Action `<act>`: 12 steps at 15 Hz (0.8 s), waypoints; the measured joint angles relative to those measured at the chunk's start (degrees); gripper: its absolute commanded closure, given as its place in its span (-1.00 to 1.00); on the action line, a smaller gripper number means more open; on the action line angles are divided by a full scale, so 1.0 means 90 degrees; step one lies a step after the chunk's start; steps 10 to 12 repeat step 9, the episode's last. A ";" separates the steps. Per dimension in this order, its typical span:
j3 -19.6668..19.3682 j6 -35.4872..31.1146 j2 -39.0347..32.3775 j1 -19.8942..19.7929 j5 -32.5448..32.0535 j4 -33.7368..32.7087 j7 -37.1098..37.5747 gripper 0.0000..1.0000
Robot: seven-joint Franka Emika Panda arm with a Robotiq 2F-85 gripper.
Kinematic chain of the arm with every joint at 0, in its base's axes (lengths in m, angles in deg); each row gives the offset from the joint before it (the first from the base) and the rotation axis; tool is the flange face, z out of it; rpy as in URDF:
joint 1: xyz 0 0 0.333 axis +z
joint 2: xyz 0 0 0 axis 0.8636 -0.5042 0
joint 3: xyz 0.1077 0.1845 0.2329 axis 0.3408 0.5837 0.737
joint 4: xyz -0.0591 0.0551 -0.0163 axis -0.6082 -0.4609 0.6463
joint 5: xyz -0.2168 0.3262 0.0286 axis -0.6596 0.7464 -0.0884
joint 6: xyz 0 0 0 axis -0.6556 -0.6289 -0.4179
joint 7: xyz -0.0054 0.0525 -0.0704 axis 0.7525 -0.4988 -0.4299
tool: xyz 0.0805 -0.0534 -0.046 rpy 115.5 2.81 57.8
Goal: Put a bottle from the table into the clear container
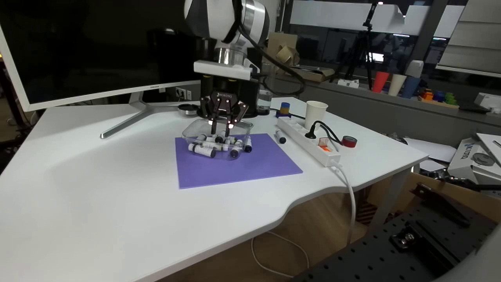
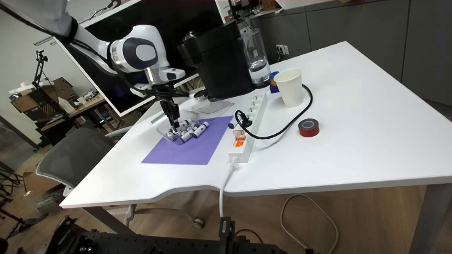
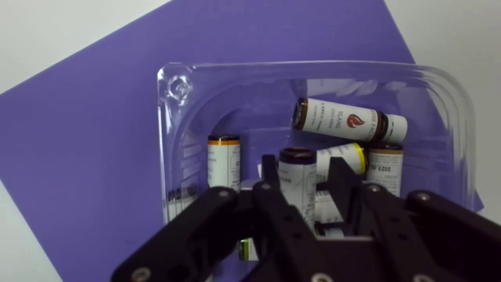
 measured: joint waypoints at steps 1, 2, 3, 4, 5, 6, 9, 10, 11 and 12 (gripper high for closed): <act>-0.0004 0.0000 -0.0023 0.0001 -0.0001 -0.0028 0.0000 -0.57; -0.0009 0.0000 -0.0028 0.0002 -0.0001 -0.0040 0.0000 -0.72; -0.0014 -0.0003 -0.0027 0.0002 -0.0001 -0.0050 0.0002 -0.85; -0.0020 -0.0005 -0.0024 0.0002 0.0000 -0.0057 0.0007 -0.99; -0.0028 -0.0008 -0.0014 0.0002 0.0005 -0.0058 0.0024 -1.00; -0.0039 -0.0009 0.0002 0.0002 0.0007 -0.0058 0.0044 -1.00; -0.0092 -0.0031 0.0122 0.0008 0.0009 0.0003 0.0162 -1.00; -0.0092 -0.0031 0.0122 0.0008 0.0009 0.0003 0.0162 -1.00; -0.0092 -0.0031 0.0122 0.0008 0.0009 0.0003 0.0162 -1.00; -0.0092 -0.0031 0.0122 0.0008 0.0009 0.0003 0.0162 -1.00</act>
